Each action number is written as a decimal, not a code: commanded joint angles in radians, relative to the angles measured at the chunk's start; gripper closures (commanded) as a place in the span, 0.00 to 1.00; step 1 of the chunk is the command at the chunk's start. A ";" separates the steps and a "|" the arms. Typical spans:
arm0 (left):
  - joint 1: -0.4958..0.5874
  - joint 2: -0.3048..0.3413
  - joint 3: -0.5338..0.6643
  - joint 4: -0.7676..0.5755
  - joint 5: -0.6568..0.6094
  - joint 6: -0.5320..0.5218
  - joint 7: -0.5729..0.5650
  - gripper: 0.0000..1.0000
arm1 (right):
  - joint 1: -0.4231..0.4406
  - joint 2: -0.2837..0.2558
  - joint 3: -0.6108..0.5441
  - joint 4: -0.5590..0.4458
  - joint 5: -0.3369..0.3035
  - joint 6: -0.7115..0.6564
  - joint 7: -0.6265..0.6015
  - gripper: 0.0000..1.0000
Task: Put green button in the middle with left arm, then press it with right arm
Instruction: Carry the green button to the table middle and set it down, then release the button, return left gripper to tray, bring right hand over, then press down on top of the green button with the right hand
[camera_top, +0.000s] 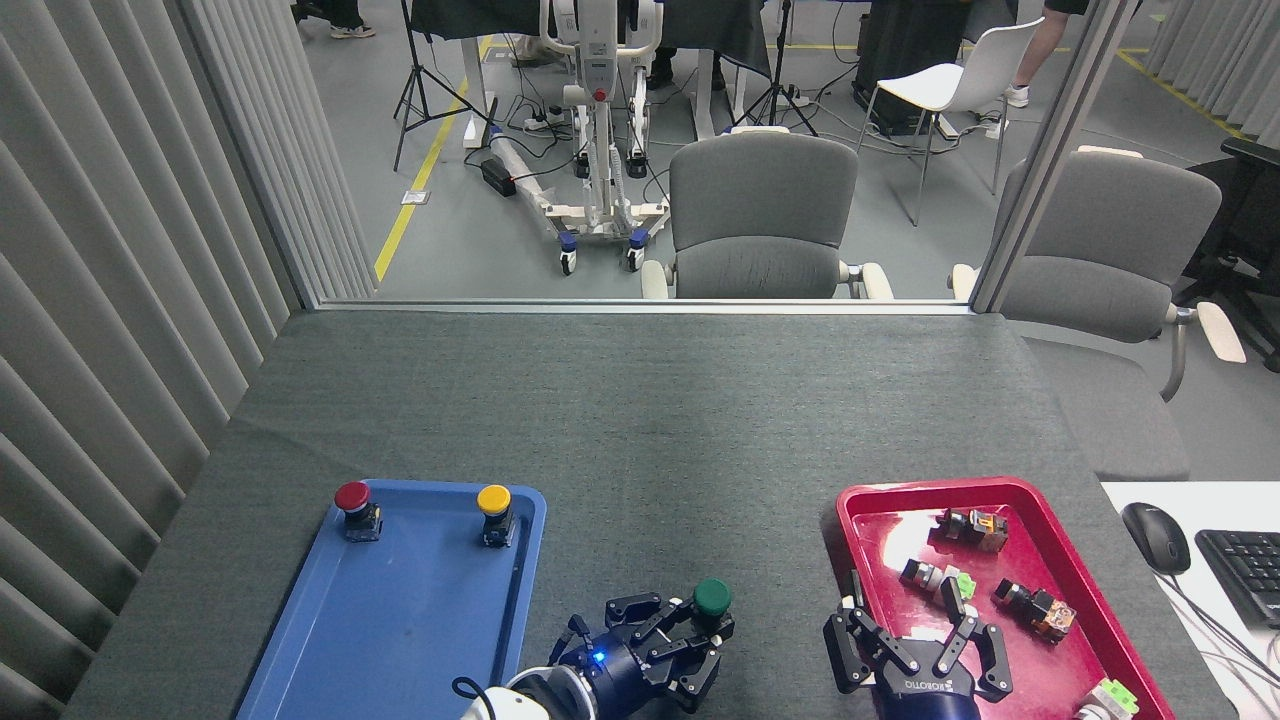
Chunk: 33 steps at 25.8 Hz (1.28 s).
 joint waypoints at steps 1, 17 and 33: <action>0.001 -0.002 -0.007 0.003 0.006 0.072 -0.001 0.00 | 0.000 0.000 0.002 0.000 0.001 -0.003 -0.006 0.01; 0.436 0.184 0.395 -0.640 0.115 0.239 0.104 0.00 | -0.024 0.002 0.153 0.032 -0.001 0.005 -0.009 0.05; 0.488 0.100 0.651 -0.800 0.073 0.229 -0.130 0.00 | -0.156 0.045 0.330 0.216 0.008 0.003 -0.006 0.94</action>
